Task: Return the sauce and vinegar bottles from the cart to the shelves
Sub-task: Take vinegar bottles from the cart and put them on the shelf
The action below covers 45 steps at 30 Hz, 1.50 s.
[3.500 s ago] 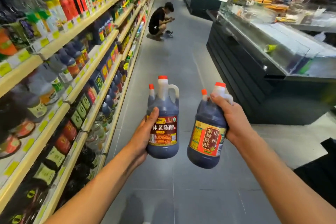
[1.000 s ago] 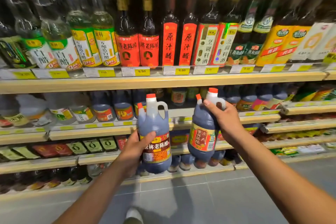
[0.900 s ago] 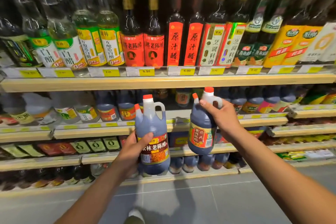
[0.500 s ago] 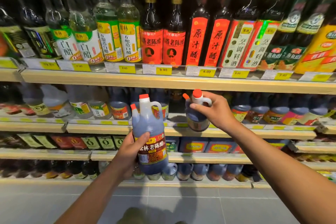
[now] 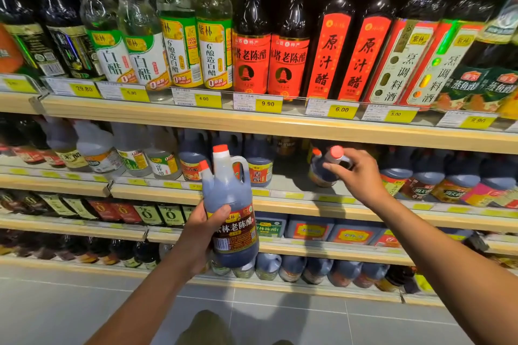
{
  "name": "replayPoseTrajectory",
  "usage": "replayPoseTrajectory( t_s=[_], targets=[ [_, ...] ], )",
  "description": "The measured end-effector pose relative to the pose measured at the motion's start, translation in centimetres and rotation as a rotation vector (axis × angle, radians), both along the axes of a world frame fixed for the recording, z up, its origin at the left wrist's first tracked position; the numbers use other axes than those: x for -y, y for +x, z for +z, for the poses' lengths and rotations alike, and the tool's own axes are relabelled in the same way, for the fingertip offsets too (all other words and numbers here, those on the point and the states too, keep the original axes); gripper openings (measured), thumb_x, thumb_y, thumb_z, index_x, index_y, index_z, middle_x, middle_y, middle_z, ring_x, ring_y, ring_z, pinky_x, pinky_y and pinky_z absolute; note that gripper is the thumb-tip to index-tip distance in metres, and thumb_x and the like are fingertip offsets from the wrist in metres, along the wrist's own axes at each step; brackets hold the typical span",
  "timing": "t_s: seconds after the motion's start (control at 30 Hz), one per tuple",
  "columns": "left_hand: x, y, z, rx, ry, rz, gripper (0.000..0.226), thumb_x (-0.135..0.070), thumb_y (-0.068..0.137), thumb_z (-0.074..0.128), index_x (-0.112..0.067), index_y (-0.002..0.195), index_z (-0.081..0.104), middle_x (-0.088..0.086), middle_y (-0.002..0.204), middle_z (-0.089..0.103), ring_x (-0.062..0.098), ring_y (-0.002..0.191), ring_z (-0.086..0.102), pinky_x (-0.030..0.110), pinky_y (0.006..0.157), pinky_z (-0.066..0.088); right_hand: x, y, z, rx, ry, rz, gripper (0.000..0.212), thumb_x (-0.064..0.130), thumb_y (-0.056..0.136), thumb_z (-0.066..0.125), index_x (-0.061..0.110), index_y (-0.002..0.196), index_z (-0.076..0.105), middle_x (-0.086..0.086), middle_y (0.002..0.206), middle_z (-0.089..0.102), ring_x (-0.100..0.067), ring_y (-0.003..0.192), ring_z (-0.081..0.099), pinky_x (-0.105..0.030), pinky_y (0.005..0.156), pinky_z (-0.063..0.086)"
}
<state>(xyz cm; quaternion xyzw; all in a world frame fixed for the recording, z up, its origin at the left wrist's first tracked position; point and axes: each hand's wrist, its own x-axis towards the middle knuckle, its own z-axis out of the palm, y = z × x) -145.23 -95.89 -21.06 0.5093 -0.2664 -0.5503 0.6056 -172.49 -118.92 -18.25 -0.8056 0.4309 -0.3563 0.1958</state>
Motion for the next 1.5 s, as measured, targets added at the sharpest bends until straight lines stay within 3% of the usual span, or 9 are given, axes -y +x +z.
replayPoseTrajectory(
  t_s=[0.3,0.5,0.7,0.87,1.03,1.1,1.27,1.37,1.5],
  targets=[
    [1.0,0.7,-1.2,0.058,0.025,0.006,0.118,-0.062,0.040,0.095,-0.012,0.138,0.053,0.017,0.123,0.070,0.037,0.113,0.068,0.048,0.089,0.057,2.4,-1.6,-0.6,0.158,0.302,-0.126,0.036,0.025,0.082,0.082,0.020,0.055,0.059,0.016,0.043,0.052,0.002,0.046,0.046,-0.018,0.048,0.036],
    [1.6,0.5,-1.2,0.076,0.038,0.008,0.117,-0.063,0.036,0.095,-0.015,0.134,0.055,0.014,0.119,0.072,0.034,0.110,0.070,0.045,0.086,0.058,4.3,-1.1,0.6,0.134,0.407,-0.135,0.032,0.025,0.092,0.073,0.011,0.120,0.065,-0.003,0.107,0.062,-0.020,0.098,0.059,-0.017,0.069,0.044],
    [2.1,0.3,-0.8,0.095,0.039,-0.010,0.111,-0.063,0.038,0.095,-0.017,0.132,0.056,0.011,0.119,0.073,0.031,0.111,0.070,0.045,0.088,0.057,5.4,-0.6,1.2,0.025,0.416,-0.026,0.039,0.035,0.097,0.065,0.018,0.132,0.059,-0.005,0.133,0.060,-0.024,0.122,0.054,-0.036,0.104,0.043],
    [2.3,-0.1,0.0,0.103,0.023,-0.042,0.108,-0.058,0.045,0.095,-0.016,0.135,0.054,0.013,0.122,0.071,0.033,0.113,0.069,0.044,0.089,0.057,5.8,-0.8,0.8,-0.138,0.489,-0.090,0.054,0.052,0.090,0.068,0.019,0.132,0.060,-0.003,0.131,0.063,-0.024,0.117,0.058,-0.042,0.103,0.048],
    [2.3,-1.0,1.3,0.085,0.040,-0.070,0.102,-0.056,0.046,0.096,-0.021,0.133,0.056,0.011,0.122,0.071,0.033,0.114,0.068,0.047,0.091,0.056,2.9,-1.6,0.9,-0.248,0.387,-0.319,0.041,0.041,0.090,0.072,0.004,0.075,0.060,-0.015,0.076,0.061,-0.031,0.081,0.060,-0.039,0.066,0.047],
    [2.2,-1.6,1.9,0.079,0.032,-0.081,0.097,-0.053,0.049,0.095,-0.021,0.133,0.056,0.009,0.123,0.072,0.032,0.114,0.068,0.045,0.091,0.055,0.5,-2.2,0.5,-0.218,0.209,-0.383,0.034,0.034,0.090,0.072,0.004,0.083,0.057,-0.014,0.084,0.055,-0.033,0.091,0.055,-0.039,0.073,0.045],
    [2.6,-3.1,3.0,0.093,-0.004,-0.131,0.097,-0.050,0.051,0.097,-0.024,0.134,0.055,0.007,0.127,0.070,0.030,0.119,0.066,0.048,0.097,0.053,-6.8,-0.6,2.2,0.031,0.359,0.090,0.024,0.019,0.088,0.074,0.022,0.112,0.072,0.007,0.105,0.072,-0.003,0.080,0.061,-0.031,0.080,0.054],
    [3.1,-4.4,3.8,0.147,-0.056,-0.174,0.092,-0.040,0.059,0.095,-0.027,0.139,0.051,0.005,0.132,0.067,0.028,0.122,0.064,0.050,0.100,0.052,-9.4,1.5,3.4,-0.007,0.595,0.374,0.064,0.032,0.079,0.085,0.030,0.137,0.057,0.010,0.121,0.067,-0.012,0.070,0.058,-0.039,0.073,0.055],
    [4.2,-6.6,4.4,0.211,-0.139,-0.216,0.078,-0.012,0.069,0.085,-0.025,0.138,0.050,0.000,0.130,0.068,0.021,0.120,0.066,0.036,0.090,0.058,-10.1,2.5,2.5,0.036,0.614,0.397,0.082,0.037,0.070,0.092,0.038,0.138,0.047,0.015,0.126,0.065,-0.012,0.111,0.066,-0.035,0.092,0.056]
  ],
)
